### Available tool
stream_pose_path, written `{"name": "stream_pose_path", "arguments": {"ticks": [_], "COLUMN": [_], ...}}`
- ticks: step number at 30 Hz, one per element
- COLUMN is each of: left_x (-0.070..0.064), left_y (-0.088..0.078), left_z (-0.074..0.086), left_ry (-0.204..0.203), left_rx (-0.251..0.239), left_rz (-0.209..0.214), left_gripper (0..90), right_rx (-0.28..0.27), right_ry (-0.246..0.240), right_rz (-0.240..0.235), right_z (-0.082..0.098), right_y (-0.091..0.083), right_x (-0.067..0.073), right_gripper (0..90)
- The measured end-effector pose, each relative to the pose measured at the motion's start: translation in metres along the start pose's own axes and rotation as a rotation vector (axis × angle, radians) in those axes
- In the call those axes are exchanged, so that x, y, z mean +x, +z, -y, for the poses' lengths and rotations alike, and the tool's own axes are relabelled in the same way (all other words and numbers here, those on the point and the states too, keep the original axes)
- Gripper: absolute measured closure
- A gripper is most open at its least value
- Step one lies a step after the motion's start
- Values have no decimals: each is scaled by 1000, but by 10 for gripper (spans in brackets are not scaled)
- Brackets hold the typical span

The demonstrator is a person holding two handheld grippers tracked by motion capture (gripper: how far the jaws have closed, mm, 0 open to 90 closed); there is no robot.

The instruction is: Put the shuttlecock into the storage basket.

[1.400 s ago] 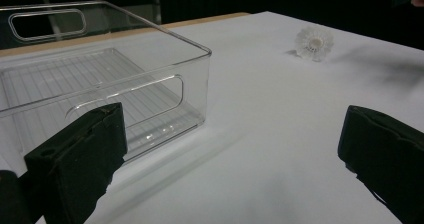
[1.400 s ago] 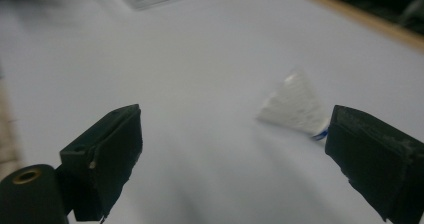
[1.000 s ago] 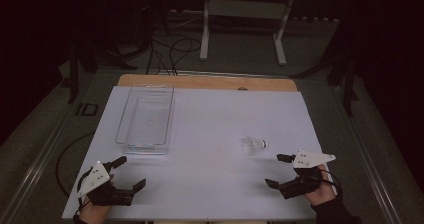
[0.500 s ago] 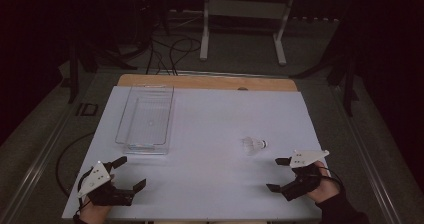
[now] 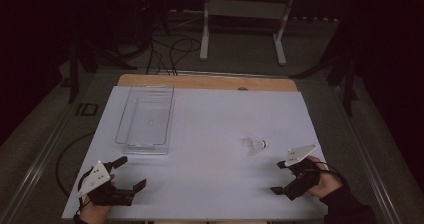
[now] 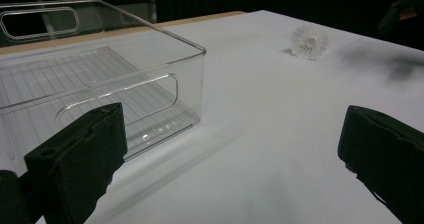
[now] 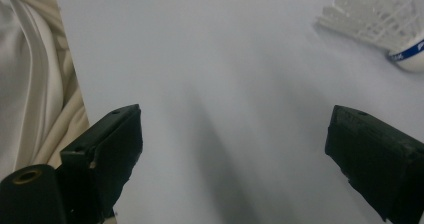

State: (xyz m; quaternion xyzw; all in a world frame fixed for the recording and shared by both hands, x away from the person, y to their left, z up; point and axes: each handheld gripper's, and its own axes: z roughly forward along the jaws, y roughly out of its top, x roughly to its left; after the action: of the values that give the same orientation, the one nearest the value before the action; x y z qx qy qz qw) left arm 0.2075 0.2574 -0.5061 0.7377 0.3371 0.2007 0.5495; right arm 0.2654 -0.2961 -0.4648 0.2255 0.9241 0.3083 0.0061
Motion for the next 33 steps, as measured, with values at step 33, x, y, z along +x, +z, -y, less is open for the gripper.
{"name": "stream_pose_path", "arguments": {"ticks": [33], "left_x": [-1], "left_y": [2], "left_z": [0], "left_ry": [1], "left_rx": [7], "left_rz": [13], "left_gripper": [1], "right_rx": [262], "right_ry": [-64], "right_rz": [-44], "right_z": [-21], "right_y": [3], "right_x": [-23], "right_gripper": [84]}}
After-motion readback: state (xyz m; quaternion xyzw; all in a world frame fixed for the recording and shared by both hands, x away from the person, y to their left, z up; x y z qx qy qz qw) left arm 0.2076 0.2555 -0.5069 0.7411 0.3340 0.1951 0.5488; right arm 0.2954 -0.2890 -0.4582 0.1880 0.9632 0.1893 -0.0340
